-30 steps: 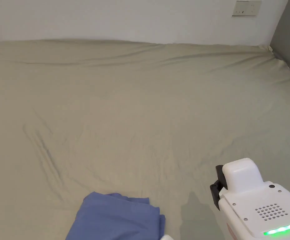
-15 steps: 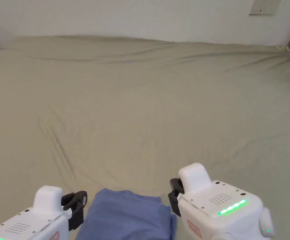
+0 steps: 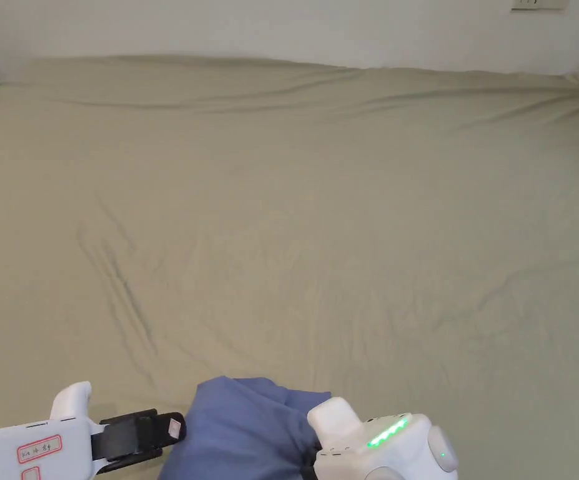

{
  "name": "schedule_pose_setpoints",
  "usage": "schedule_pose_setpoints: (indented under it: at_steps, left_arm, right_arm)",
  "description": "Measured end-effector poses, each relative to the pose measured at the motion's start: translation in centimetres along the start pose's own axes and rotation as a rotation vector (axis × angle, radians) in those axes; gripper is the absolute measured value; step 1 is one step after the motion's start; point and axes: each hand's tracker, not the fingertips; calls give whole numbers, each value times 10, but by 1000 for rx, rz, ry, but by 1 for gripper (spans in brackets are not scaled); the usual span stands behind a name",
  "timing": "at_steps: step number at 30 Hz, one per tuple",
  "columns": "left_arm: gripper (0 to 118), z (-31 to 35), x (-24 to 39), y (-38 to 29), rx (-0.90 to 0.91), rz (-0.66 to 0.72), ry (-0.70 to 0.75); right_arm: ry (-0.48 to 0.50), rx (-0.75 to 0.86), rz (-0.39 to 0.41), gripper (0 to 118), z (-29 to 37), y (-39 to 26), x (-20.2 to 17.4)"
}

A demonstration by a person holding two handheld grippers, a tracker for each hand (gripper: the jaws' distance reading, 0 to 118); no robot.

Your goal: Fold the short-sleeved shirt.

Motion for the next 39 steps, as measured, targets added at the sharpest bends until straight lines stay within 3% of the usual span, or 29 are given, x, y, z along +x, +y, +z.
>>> schedule_pose_setpoints:
  at_steps: [1, 2, 7, 10, 11, 12, 13, 14, 15, 17, 19, 21, 29, 34, 39]
  left_arm:
    - [102, -8, -1, 2, -37, 15, -31]
    - [118, -18, -1, 3, -76, 24, -57]
    - [117, -61, -6, 7, -192, 168, -253]
    - [116, -85, -4, 3, -204, 235, -283]
    - [111, -87, -1, 4, -219, 252, -326]
    - [95, -89, 1, 3, -226, 246, -311]
    - [39, -90, 1, 1, -229, 229, -263]
    - [33, -89, 2, -1, -234, 195, -171]
    - [33, -93, 1, -5, -241, 175, -81]
    - [33, -88, -3, -6, -218, 300, -200]
    - [33, -81, 13, -6, -192, 150, -104]
    - [33, -75, 29, -8, -163, 52, -30]
    - [33, -40, 65, -22, -66, -89, 89]
    - [33, -12, 72, -26, -26, -193, 196]
    - [33, 25, 58, -26, 31, -259, 349]
  right_arm:
    - [-1, 3, 1, 2, 0, 0, 0]
    - [-2, 6, 1, 2, 1, 0, 0]
    - [8, 23, -23, 2, 0, -5, 1]
    - [16, 31, -29, 2, 0, -6, 3]
    - [20, 33, -33, 2, 0, -7, 3]
    - [23, 35, -37, 2, -1, -7, 4]
    - [25, 36, -39, 2, -1, -7, 5]
    - [28, 39, -39, 2, -1, -8, 5]
    - [29, 41, -36, 2, 0, -8, 5]
    - [32, 51, -24, 2, 3, -8, 5]
    - [19, 75, -14, 2, 13, -7, 6]
    - [-66, 181, 19, 2, 35, -3, 6]
    - [-419, 484, 56, 2, 134, 21, 1]
    - [-512, 617, 39, 2, 172, 28, -14]
    - [-536, 684, 52, 2, 186, 34, -34]
